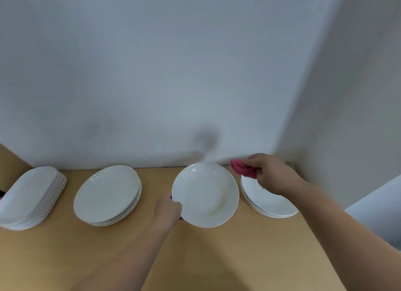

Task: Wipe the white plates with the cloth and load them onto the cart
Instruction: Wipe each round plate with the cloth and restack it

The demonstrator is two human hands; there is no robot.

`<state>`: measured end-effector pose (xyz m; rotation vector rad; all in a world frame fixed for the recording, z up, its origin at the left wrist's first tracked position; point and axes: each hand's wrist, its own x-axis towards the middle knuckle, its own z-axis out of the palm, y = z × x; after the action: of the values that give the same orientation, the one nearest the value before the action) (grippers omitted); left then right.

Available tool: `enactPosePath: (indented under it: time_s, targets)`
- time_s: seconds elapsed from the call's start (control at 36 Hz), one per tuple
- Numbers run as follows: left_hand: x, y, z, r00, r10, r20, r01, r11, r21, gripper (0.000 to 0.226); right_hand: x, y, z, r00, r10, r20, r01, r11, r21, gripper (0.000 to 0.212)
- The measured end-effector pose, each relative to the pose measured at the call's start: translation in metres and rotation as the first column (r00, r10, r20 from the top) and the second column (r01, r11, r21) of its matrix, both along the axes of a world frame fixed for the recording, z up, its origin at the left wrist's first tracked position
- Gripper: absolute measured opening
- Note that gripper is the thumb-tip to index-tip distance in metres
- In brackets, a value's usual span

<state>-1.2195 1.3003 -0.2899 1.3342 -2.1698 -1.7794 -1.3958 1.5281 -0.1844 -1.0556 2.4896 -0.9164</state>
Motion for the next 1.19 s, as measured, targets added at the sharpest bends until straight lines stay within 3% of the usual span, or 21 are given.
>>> enactPosePath:
  time_s: [0.08, 0.33, 0.47, 0.67, 0.81, 0.97, 1.06, 1.19]
  targets:
    - [0.021, -0.014, -0.014, 0.999, 0.048, 0.019, -0.048, 0.999, 0.020, 0.039, 0.014, -0.015, -0.012, 0.995, 0.026, 0.100, -0.024, 0.999, -0.026, 0.054]
    - [0.049, -0.023, -0.045, 0.988, 0.117, 0.098, -0.119, 0.993, 0.012, 0.030, 0.041, -0.046, -0.048, 0.987, 0.069, 0.146, -0.082, 0.993, 0.081, 0.042]
    - [0.050, -0.021, -0.053, 0.984, 0.084, 0.159, -0.078, 0.996, -0.040, 0.025, 0.044, -0.064, -0.065, 0.991, 0.086, 0.103, -0.100, 0.986, 0.134, 0.036]
    - [0.048, -0.020, -0.057, 0.984, 0.031, 0.175, -0.024, 0.999, -0.041, 0.018, 0.043, -0.097, -0.095, 0.980, 0.197, 0.026, -0.196, 0.940, 0.279, 0.052]
    - [0.052, -0.024, -0.056, 0.982, -0.058, 0.182, 0.068, 0.997, -0.048, 0.019, 0.045, -0.121, -0.115, 0.965, 0.263, 0.000, -0.252, 0.924, 0.289, 0.053]
    - [0.053, -0.031, -0.053, 0.985, -0.079, 0.155, 0.062, 0.992, 0.111, 0.032, 0.052, -0.154, -0.139, 0.969, 0.246, -0.024, -0.228, 0.927, 0.298, 0.057]
    - [0.052, -0.032, -0.052, 0.995, -0.004, 0.100, -0.021, 0.969, 0.245, 0.038, 0.064, -0.171, -0.150, 0.981, 0.170, 0.099, -0.189, 0.950, 0.249, 0.051]
    - [0.055, -0.033, -0.056, 1.000, 0.021, 0.023, -0.027, 0.951, 0.308, 0.039, 0.089, -0.180, -0.170, 0.982, 0.158, 0.098, -0.184, 0.909, 0.375, 0.075]
